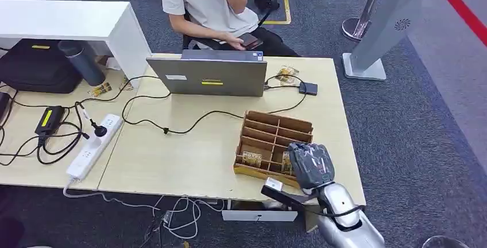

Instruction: Pass the card to the sensor for recognition and then transmit it.

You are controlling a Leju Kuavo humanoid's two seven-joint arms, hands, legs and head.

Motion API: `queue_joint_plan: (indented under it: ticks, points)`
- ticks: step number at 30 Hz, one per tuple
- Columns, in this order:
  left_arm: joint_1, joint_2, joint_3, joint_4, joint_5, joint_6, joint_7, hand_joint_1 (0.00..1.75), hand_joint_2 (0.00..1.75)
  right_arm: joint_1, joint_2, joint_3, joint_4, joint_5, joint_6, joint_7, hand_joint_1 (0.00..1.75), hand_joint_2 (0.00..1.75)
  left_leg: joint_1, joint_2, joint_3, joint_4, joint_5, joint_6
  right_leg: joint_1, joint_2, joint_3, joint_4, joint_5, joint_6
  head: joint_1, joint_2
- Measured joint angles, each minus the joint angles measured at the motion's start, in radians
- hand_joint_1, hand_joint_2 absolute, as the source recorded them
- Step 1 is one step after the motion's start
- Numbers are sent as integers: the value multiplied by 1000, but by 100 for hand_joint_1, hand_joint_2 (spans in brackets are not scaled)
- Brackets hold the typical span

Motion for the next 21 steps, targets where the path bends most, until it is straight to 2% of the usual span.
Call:
queue_joint_plan:
  ticks: [12,18,21]
  points:
    - [0,8,0,0,-8,-1,19,0,175,-91,-2,0,-82,-42,15,-3,175,175,0,0,0,0,0,0,0,0,0,0,0,0,0,0]
    - [-1,8,-10,0,-30,-2,33,0,175,-198,10,0,-110,-117,97,-1,175,175,0,0,0,0,0,0,0,0,0,0,0,0,0,0]
    - [-2,7,-15,0,-46,-3,43,0,175,-262,30,0,-107,-116,109,20,175,175,0,0,0,0,0,0,0,0,0,0,0,0,0,0]
